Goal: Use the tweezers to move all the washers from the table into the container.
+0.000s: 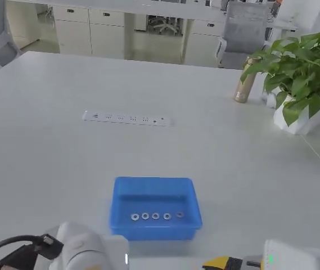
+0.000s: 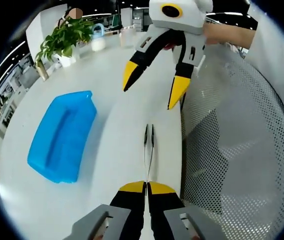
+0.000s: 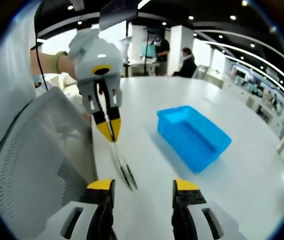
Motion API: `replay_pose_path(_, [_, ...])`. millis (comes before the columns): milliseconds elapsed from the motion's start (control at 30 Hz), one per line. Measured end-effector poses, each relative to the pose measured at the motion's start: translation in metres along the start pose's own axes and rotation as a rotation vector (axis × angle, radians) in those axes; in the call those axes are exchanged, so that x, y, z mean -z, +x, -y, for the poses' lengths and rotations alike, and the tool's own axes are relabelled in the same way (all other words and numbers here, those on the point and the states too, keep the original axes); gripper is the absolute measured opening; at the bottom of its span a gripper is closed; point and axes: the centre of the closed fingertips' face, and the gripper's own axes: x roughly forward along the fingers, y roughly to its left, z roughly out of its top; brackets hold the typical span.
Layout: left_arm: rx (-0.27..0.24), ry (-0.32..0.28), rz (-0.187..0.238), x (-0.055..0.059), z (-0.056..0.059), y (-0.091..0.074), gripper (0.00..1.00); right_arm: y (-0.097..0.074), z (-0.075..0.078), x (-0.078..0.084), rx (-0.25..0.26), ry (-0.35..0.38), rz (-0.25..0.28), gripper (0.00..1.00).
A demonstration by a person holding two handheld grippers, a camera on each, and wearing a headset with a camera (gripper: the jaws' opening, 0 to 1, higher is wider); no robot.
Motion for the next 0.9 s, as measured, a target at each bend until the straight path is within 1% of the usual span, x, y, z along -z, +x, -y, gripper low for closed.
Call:
replay_pose_path(100, [0.007, 0.013, -0.026, 0.002, -0.002, 0.004, 0.0, -0.006, 0.004, 0.006, 0.02, 0.016, -0.01, 0.46])
replay_pose_path(267, [0.015, 0.032, -0.064, 0.006, -0.004, 0.008, 0.0, -0.009, 0.007, 0.01, 0.044, 0.042, -0.012, 0.48])
replay_pose_path(333, [0.022, 0.029, -0.078, 0.007, -0.004, 0.01, 0.0, -0.011, 0.013, 0.012, 0.083, 0.033, -0.02, 0.47])
replay_pose_path(467, [0.034, 0.024, -0.1, 0.009, -0.003, 0.012, 0.0, -0.011, 0.015, 0.014, 0.097, 0.059, -0.023, 0.48])
replay_pose_path(533, [0.031, 0.029, -0.103, 0.01, -0.004, 0.013, 0.0, -0.012, 0.015, 0.013, 0.099, 0.07, -0.017, 0.49])
replay_pose_path(567, [0.021, 0.039, -0.099, 0.01, -0.005, 0.014, 0.0, -0.012, 0.016, 0.013, 0.103, 0.07, -0.016, 0.49])
replay_pose_path(600, [0.025, 0.036, -0.101, 0.011, -0.005, 0.014, 0.0, -0.013, 0.017, 0.014, 0.108, 0.071, -0.016, 0.48])
replay_pose_path(733, [0.025, 0.02, -0.091, 0.011, -0.006, 0.014, 0.0, -0.015, 0.02, 0.014, 0.126, 0.075, -0.013, 0.49])
replay_pose_path(800, [0.024, 0.014, -0.084, 0.011, -0.006, 0.014, 0.0, -0.016, 0.022, 0.014, 0.131, 0.089, -0.005, 0.5])
replay_pose_path(867, [0.026, -0.001, -0.072, 0.011, -0.005, 0.013, 0.0, -0.017, 0.024, 0.013, 0.134, 0.101, 0.006, 0.5])
replay_pose_path(900, [0.026, -0.019, -0.058, 0.009, -0.005, 0.011, 0.0, -0.018, 0.025, 0.013, 0.136, 0.107, 0.012, 0.51])
